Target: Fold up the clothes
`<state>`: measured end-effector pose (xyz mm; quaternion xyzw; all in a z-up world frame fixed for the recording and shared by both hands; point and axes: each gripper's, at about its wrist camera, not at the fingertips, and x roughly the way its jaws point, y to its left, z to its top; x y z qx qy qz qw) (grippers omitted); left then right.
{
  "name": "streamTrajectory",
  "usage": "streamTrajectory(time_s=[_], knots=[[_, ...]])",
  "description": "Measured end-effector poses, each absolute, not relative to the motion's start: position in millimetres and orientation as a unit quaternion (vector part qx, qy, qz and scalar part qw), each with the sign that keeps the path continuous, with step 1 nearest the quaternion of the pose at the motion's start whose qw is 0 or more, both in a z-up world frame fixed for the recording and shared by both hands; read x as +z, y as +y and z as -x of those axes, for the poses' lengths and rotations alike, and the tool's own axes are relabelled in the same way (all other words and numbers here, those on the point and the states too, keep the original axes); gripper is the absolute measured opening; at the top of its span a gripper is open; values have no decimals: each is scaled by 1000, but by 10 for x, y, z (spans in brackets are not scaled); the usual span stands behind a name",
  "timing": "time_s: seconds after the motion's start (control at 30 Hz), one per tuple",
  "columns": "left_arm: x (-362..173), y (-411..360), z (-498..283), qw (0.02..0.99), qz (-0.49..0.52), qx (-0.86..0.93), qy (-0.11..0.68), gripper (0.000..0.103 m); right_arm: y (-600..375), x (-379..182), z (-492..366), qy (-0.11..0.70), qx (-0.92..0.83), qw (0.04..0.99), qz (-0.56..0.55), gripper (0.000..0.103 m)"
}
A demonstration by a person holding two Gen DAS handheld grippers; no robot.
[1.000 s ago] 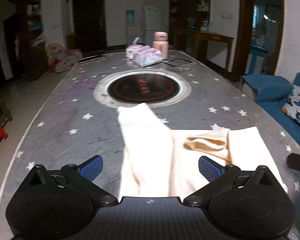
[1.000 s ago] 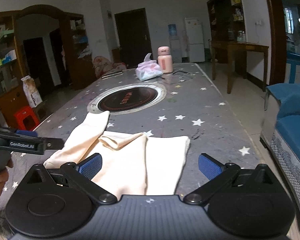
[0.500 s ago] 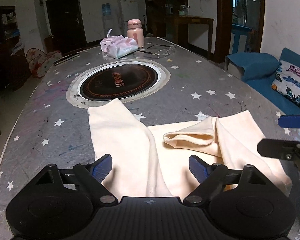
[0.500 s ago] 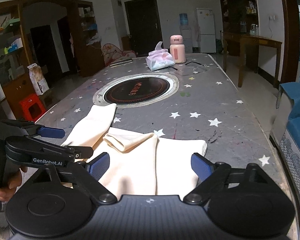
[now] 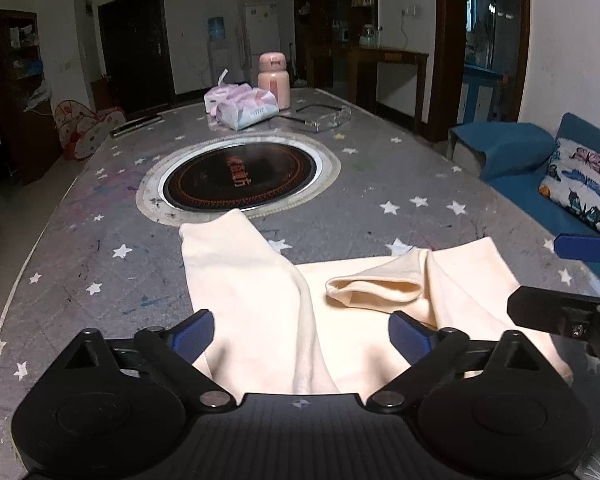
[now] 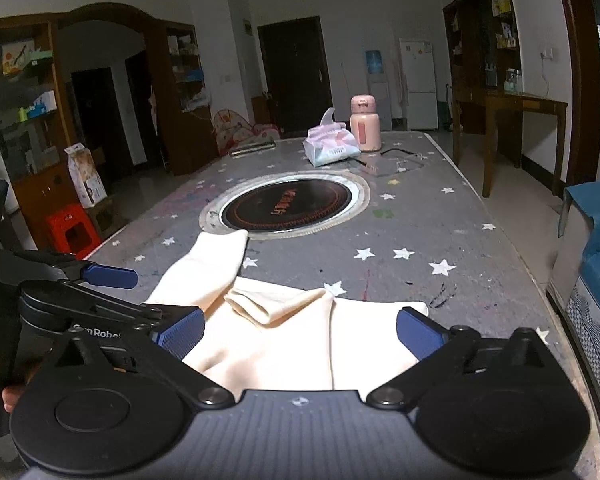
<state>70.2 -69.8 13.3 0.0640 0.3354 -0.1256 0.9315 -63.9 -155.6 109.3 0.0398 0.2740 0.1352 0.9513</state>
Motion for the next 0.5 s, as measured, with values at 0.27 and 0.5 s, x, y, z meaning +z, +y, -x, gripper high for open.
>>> streamTrajectory(time_s=[0.27,0.5], knots=[[196,-580,-474,937,-46,-124,324,103,-1519,1113,819,262,138,954,-51,103],[243,-479,-248,939,-40,-117,322,103,-1481,1149,973,262,160,951,-43,103]])
